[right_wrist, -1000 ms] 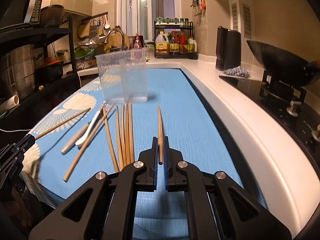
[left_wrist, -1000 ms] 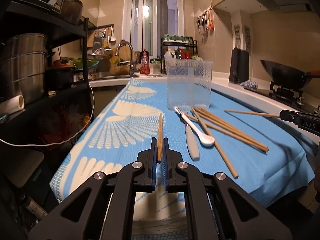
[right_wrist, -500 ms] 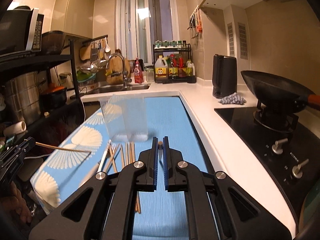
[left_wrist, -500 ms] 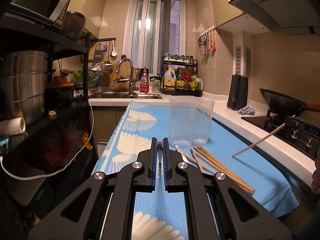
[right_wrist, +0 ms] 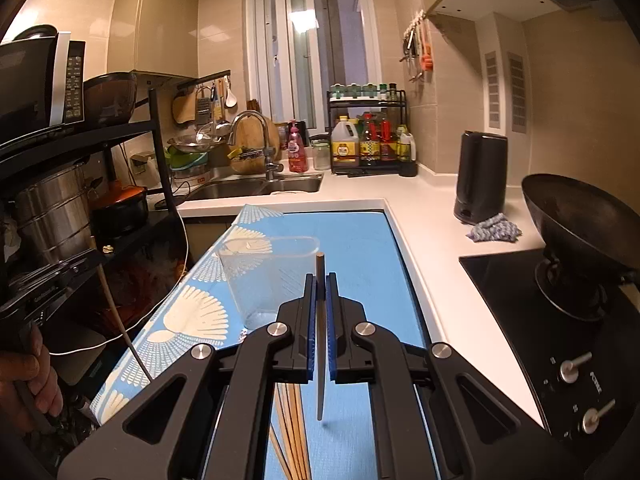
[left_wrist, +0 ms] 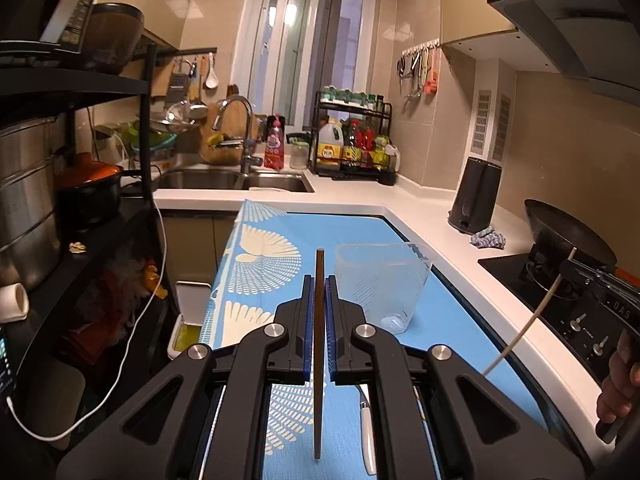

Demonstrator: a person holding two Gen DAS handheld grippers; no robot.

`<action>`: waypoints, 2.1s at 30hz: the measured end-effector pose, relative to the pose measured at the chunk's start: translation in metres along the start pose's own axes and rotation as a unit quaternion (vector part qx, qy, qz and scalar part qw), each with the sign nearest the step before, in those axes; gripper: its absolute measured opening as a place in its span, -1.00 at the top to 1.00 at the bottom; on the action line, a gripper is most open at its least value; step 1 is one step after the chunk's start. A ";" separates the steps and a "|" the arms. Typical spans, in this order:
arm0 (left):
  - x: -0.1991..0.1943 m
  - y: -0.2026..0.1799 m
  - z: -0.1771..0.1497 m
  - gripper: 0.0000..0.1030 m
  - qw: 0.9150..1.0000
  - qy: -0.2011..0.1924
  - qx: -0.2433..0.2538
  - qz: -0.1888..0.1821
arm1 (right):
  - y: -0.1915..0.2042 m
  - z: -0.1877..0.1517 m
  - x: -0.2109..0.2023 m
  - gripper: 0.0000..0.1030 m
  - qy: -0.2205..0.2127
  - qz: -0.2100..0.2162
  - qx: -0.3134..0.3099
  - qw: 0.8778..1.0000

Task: Organize utensils
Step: 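Lift both held chopsticks and carry them above the clear plastic container, then lower both chopsticks into the container and open both tools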

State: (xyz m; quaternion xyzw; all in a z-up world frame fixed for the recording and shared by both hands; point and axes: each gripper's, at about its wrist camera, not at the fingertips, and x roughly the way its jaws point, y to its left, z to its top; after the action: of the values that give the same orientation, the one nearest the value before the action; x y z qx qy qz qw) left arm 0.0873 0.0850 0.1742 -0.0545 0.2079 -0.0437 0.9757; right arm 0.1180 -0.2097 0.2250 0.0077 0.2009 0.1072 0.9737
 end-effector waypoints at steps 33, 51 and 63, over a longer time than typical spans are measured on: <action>0.102 -0.037 0.145 0.89 0.997 -0.026 0.019 -0.077 | 0.004 0.139 0.098 0.91 -0.081 0.043 0.012 0.996; 0.112 -0.014 0.059 0.12 0.998 0.006 -0.003 -0.062 | -0.018 0.036 0.118 0.53 0.016 0.043 0.058 0.997; 0.058 -0.006 -0.035 0.25 0.999 0.017 -0.023 -0.025 | -0.010 -0.053 0.064 0.52 0.036 0.038 0.038 0.998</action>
State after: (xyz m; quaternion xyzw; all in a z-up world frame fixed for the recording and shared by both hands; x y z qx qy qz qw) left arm 0.1252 0.0701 0.1197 -0.0815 0.2235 -0.0644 0.9692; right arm 0.1563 -0.2072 0.1509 0.0485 0.2395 0.1364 0.9600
